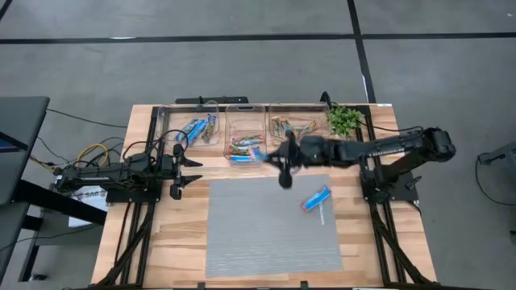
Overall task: Pick and place Granola Bars by type
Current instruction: Put the yellow granola bar into the right transparent bin
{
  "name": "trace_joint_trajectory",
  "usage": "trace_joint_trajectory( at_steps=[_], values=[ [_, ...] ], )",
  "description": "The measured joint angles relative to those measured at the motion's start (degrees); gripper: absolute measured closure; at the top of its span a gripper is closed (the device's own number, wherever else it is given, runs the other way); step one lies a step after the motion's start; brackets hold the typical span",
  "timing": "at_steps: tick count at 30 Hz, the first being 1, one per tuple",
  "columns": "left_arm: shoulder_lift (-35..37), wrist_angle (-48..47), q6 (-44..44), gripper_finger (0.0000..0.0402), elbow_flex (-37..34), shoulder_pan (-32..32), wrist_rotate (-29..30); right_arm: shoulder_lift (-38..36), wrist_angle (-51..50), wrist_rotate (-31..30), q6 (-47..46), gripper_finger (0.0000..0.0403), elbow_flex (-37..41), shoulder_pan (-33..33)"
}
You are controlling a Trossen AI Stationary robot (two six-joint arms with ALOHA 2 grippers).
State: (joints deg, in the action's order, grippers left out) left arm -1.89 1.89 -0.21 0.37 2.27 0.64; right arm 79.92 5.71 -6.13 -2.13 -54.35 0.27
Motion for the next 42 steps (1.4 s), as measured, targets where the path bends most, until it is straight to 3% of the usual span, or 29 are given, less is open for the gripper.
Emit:
trace_joint_trajectory(
  at_steps=[9,18,25,37,42],
  values=[
    [0.0,0.0,0.0,0.0216,0.0,0.0,0.0,0.0,1.2,-10.6,0.0,0.0349,0.0,-14.7],
    [0.0,0.0,0.0,0.0216,0.0,0.0,0.0,0.0,-3.2,-12.4,0.1,0.0349,0.0,-25.5],
    [0.0,0.0,0.0,0.0216,0.0,0.0,0.0,0.0,-6.1,-12.2,0.1,0.0349,0.0,-27.5],
    [0.0,0.0,0.0,0.0216,0.0,0.0,0.0,0.0,-31.2,-12.0,-1.3,0.0349,0.0,-28.2],
    [0.0,0.0,0.0,0.0216,0.0,0.0,0.0,0.0,-37.1,-14.1,-0.9,0.0347,0.0,-28.2]
  ],
)
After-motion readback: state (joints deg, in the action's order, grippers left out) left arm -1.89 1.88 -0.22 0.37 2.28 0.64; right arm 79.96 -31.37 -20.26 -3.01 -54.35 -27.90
